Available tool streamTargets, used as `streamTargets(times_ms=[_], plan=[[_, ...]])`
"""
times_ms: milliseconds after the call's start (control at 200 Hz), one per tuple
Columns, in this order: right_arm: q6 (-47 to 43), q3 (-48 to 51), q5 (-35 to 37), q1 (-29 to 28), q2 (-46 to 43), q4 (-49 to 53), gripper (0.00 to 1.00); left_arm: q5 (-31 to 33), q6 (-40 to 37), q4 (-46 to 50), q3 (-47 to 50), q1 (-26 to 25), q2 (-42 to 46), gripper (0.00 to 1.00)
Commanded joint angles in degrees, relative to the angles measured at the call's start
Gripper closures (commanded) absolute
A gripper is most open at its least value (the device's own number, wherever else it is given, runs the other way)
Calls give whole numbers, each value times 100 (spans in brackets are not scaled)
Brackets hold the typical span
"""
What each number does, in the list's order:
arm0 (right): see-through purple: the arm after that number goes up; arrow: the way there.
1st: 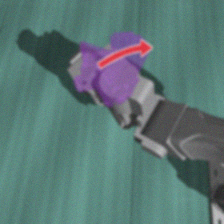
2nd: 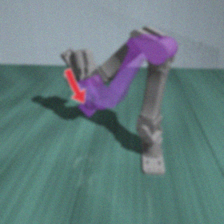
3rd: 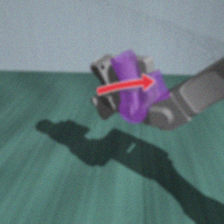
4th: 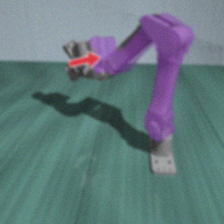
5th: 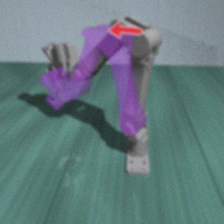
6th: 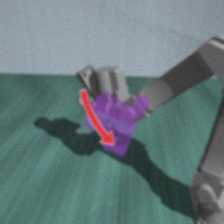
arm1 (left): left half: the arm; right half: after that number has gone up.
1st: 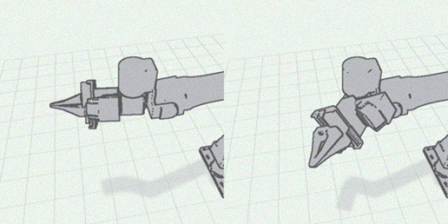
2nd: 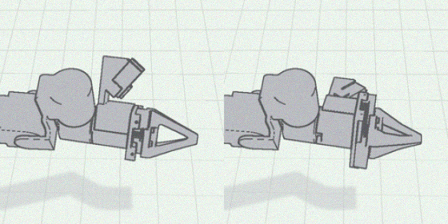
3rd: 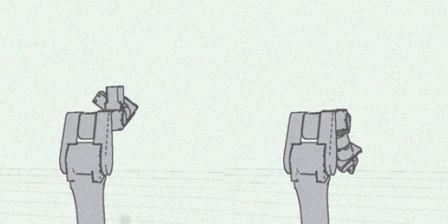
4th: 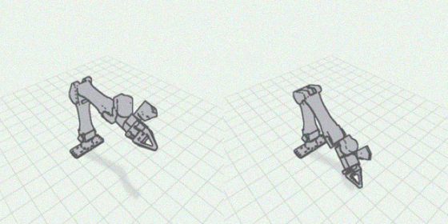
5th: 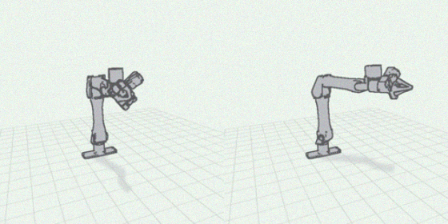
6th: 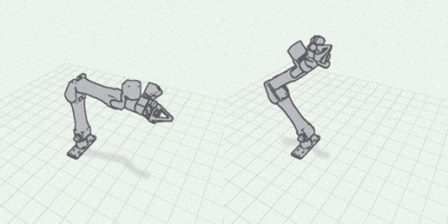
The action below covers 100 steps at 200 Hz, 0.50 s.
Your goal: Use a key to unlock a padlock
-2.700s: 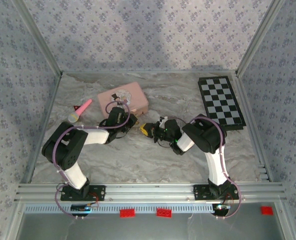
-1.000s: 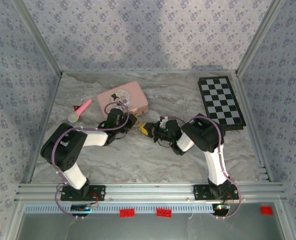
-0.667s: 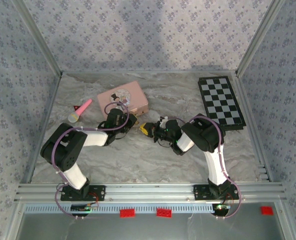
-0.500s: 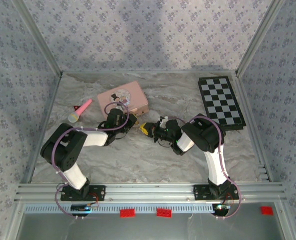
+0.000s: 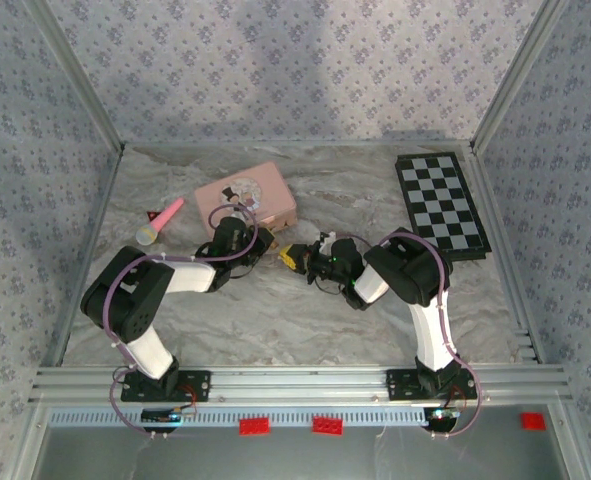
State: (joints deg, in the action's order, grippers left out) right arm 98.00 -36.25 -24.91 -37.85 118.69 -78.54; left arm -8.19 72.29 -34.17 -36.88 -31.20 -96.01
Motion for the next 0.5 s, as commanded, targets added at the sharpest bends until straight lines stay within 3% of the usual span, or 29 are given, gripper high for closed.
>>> streamTargets(times_ms=[0, 495], plan=[[27, 21, -12, 36, -136, -151, 100, -921, 742, -129, 15, -132, -70, 100], [306, -163, -129, 136, -137, -150, 100, -974, 729, -98, 6, -258, 38, 100]])
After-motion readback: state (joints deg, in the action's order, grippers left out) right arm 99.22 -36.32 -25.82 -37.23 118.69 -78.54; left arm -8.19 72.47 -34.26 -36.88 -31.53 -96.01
